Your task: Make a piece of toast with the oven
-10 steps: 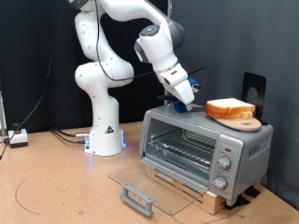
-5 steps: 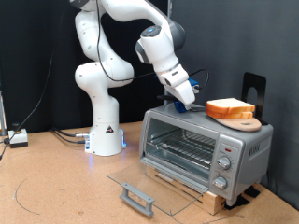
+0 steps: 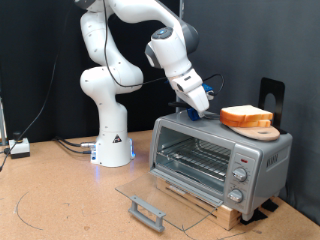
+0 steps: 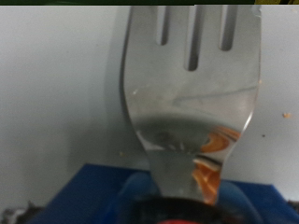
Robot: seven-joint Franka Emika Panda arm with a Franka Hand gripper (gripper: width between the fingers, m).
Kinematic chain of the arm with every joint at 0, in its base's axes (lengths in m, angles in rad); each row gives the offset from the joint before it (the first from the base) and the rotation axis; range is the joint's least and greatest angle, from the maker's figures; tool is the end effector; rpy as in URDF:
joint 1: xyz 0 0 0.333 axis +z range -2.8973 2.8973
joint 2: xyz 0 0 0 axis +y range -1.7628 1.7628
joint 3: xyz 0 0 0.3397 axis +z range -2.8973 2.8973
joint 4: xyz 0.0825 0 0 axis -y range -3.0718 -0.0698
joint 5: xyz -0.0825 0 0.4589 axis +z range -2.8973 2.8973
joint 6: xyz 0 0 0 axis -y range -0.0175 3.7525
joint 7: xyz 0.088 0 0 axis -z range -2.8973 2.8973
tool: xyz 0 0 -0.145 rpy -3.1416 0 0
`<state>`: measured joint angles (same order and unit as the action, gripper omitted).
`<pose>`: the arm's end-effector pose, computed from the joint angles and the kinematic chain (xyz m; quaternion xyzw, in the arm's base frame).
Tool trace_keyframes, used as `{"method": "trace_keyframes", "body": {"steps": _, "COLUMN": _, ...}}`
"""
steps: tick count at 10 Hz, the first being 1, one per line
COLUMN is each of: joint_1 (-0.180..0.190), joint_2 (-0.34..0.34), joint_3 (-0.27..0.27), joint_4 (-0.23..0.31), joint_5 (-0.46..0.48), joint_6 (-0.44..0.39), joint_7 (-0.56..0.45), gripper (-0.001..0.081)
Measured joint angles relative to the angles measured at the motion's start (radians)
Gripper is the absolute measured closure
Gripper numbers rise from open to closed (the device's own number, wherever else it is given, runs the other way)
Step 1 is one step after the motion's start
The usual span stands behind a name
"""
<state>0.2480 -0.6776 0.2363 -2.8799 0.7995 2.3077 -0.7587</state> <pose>0.3330 0.1892 0.3118 -0.9148 -0.3254 -0.0970 0.2185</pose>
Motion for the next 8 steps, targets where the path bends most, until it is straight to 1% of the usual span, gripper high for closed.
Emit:
{"method": "trace_keyframes", "body": {"steps": 2, "joint_1": -0.001, "joint_2": 0.001, "joint_3": 0.001, "joint_4": 0.000, "joint_5": 0.000, "joint_6": 0.000, "joint_7": 0.002, "gripper": 0.0344}}
{"method": "trace_keyframes", "body": {"steps": 3, "joint_1": -0.002, "joint_2": 0.002, "joint_3": 0.001, "joint_4": 0.000, "joint_5": 0.000, "joint_6": -0.002, "joint_7": 0.013, "gripper": 0.0264}}
{"method": "trace_keyframes", "body": {"steps": 4, "joint_1": -0.004, "joint_2": 0.003, "joint_3": 0.001, "joint_4": 0.000, "joint_5": -0.001, "joint_6": -0.002, "joint_7": 0.021, "gripper": 0.0264}}
{"method": "trace_keyframes", "body": {"steps": 5, "joint_1": -0.005, "joint_2": 0.003, "joint_3": 0.001, "joint_4": 0.000, "joint_5": -0.002, "joint_6": -0.003, "joint_7": 0.030, "gripper": 0.0127}}
{"method": "trace_keyframes", "body": {"steps": 6, "joint_1": -0.006, "joint_2": 0.003, "joint_3": 0.003, "joint_4": 0.001, "joint_5": -0.007, "joint_6": -0.007, "joint_7": 0.052, "gripper": 0.0127}}
{"method": "trace_keyframes", "body": {"steps": 7, "joint_1": -0.011, "joint_2": 0.003, "joint_3": 0.006, "joint_4": 0.003, "joint_5": -0.012, "joint_6": -0.020, "joint_7": 0.080, "gripper": 0.0024}}
{"method": "trace_keyframes", "body": {"steps": 8, "joint_1": -0.015, "joint_2": 0.003, "joint_3": 0.011, "joint_4": 0.006, "joint_5": -0.014, "joint_6": -0.029, "joint_7": 0.101, "gripper": 0.0004}}
